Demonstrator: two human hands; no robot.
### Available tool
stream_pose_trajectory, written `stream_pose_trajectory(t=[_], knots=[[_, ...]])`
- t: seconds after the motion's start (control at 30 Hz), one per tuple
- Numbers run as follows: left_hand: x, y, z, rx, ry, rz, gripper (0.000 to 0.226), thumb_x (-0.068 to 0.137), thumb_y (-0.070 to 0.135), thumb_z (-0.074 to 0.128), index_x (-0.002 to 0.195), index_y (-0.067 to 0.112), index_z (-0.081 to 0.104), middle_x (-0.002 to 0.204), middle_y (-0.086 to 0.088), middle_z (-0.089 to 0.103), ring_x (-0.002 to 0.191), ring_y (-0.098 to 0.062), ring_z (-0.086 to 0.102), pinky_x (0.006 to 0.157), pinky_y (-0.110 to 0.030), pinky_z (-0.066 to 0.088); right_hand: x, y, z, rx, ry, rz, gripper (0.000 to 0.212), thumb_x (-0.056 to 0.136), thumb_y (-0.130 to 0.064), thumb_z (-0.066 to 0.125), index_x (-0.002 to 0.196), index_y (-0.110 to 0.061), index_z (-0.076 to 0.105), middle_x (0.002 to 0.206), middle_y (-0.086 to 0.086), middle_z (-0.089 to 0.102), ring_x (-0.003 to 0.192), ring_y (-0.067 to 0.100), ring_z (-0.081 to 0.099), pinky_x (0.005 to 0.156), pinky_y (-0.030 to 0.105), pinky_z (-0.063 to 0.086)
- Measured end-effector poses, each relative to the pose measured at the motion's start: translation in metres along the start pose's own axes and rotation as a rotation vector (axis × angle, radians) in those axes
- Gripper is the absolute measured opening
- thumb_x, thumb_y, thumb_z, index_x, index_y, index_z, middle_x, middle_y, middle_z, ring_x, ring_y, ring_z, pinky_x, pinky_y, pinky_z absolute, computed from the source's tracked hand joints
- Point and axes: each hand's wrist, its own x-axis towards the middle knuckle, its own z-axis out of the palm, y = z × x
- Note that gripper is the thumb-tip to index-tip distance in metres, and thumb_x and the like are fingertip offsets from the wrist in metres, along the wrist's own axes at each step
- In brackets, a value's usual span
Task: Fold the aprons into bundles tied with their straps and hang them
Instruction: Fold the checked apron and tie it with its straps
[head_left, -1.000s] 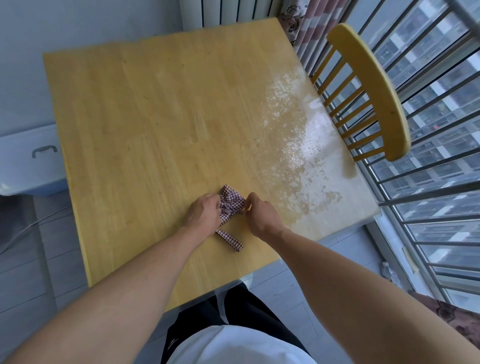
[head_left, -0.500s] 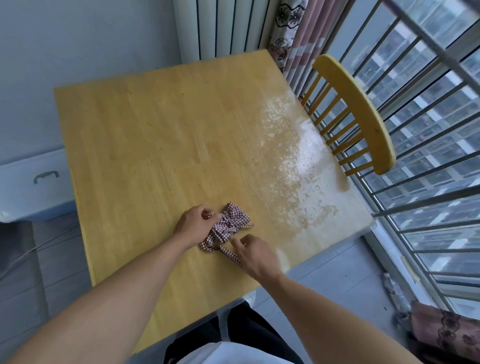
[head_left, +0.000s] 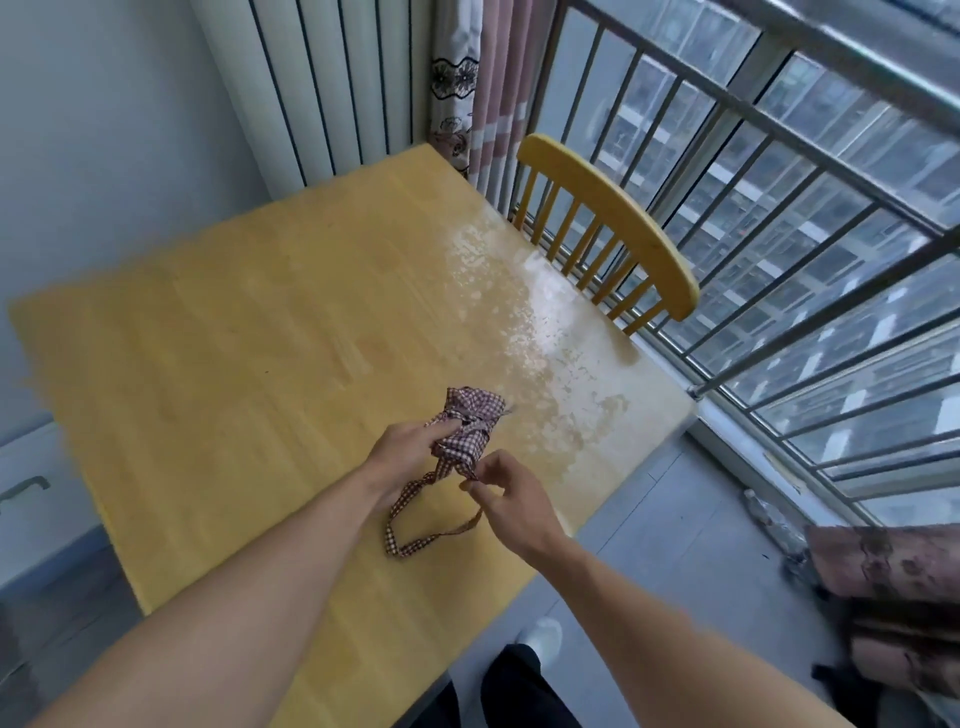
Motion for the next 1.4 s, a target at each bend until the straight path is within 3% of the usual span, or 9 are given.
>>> stream_pose_trajectory(t=[0.13, 0.37, 0.53, 0.67, 0.77, 0.9, 1.03, 1.27, 1.4], knots=[[-0.006, 0.055, 0.035, -0.200, -0.050, 0.110, 0.014, 0.099, 0.018, 0.064, 0.103, 0.007, 0.071, 0.099, -0.004, 0.075, 0.097, -0.018, 0.067, 0.091, -0.032, 0.052, 0.000, -0.017, -0.039, 0.148, 0.082, 0.163, 0.004, 0.091, -0.018, 0.065, 0.093, -0.017, 0.062, 0.073, 0.007, 0.069, 0.067, 0.021, 0.065, 0.067, 0.033, 0.048], [-0.021, 0.098, 0.090, -0.336, 0.002, 0.103, 0.031, 0.097, 0.016, 0.065, 0.124, 0.001, 0.065, 0.117, -0.017, 0.073, 0.094, -0.026, 0.070, 0.070, -0.033, 0.054, -0.052, 0.014, -0.153, 0.362, 0.350, 0.383, 0.015, 0.096, 0.000, 0.055, 0.088, -0.005, 0.067, 0.074, 0.008, 0.057, 0.051, 0.023, 0.059, 0.059, 0.035, 0.057], [-0.042, 0.102, 0.150, -0.348, 0.051, 0.075, 0.041, 0.086, 0.013, 0.073, 0.124, 0.004, 0.062, 0.115, -0.018, 0.072, 0.089, -0.030, 0.070, 0.064, -0.035, 0.058, -0.118, 0.073, -0.234, 0.488, 0.580, 0.491, 0.017, 0.101, -0.007, 0.053, 0.109, -0.007, 0.068, 0.089, 0.012, 0.061, 0.064, 0.024, 0.058, 0.076, 0.040, 0.058], [-0.082, 0.083, 0.245, -0.258, -0.004, 0.108, 0.044, 0.081, 0.006, 0.080, 0.121, 0.005, 0.063, 0.109, -0.017, 0.073, 0.082, -0.026, 0.071, 0.062, -0.034, 0.060, -0.204, 0.112, -0.302, 0.731, 0.765, 0.435, 0.013, 0.103, -0.011, 0.051, 0.105, -0.010, 0.064, 0.091, 0.010, 0.065, 0.080, 0.026, 0.066, 0.070, 0.037, 0.059], [-0.115, 0.063, 0.312, -0.261, -0.065, 0.047, 0.031, 0.082, 0.002, 0.079, 0.110, 0.000, 0.066, 0.096, -0.017, 0.073, 0.076, -0.025, 0.069, 0.055, -0.032, 0.061, -0.264, 0.126, -0.349, 0.960, 0.693, 0.311, 0.016, 0.103, -0.014, 0.052, 0.102, -0.010, 0.067, 0.085, 0.006, 0.073, 0.081, 0.024, 0.070, 0.070, 0.037, 0.061], [-0.152, 0.031, 0.390, -0.214, -0.243, -0.032, 0.025, 0.085, 0.003, 0.077, 0.108, 0.004, 0.069, 0.089, -0.014, 0.073, 0.078, -0.023, 0.068, 0.052, -0.029, 0.061, -0.354, 0.116, -0.414, 1.086, 0.640, 0.066, 0.026, 0.098, -0.019, 0.052, 0.074, -0.016, 0.060, 0.055, -0.001, 0.047, 0.069, 0.023, 0.067, 0.080, 0.037, 0.053], [-0.196, -0.011, 0.463, -0.028, -0.560, -0.115, 0.012, 0.090, 0.006, 0.073, 0.099, 0.013, 0.069, 0.085, -0.004, 0.076, 0.081, -0.016, 0.068, 0.074, -0.029, 0.060, -0.433, 0.094, -0.470, 0.762, 0.652, -0.064, 0.010, 0.100, -0.022, 0.057, 0.098, -0.012, 0.056, 0.064, -0.002, 0.048, 0.055, 0.013, 0.048, 0.054, 0.024, 0.052], [-0.261, -0.056, 0.587, 0.368, -0.852, -0.238, 0.020, 0.084, 0.011, 0.081, 0.102, 0.012, 0.074, 0.099, -0.003, 0.074, 0.094, -0.016, 0.066, 0.097, -0.039, 0.056, -0.529, 0.082, -0.539, 0.268, 0.699, 0.010, 0.017, 0.095, -0.013, 0.069, 0.111, -0.008, 0.074, 0.088, 0.010, 0.069, 0.075, 0.021, 0.058, 0.066, 0.030, 0.048], [-0.285, -0.065, 0.654, 0.539, -0.998, -0.231, 0.028, 0.082, 0.018, 0.083, 0.109, 0.015, 0.075, 0.101, -0.001, 0.076, 0.099, -0.014, 0.069, 0.097, -0.037, 0.057, -0.574, 0.099, -0.565, -0.098, 0.934, 0.234, 0.022, 0.089, -0.020, 0.076, 0.108, -0.014, 0.068, 0.090, 0.005, 0.067, 0.067, 0.014, 0.056, 0.050, 0.019, 0.044]])
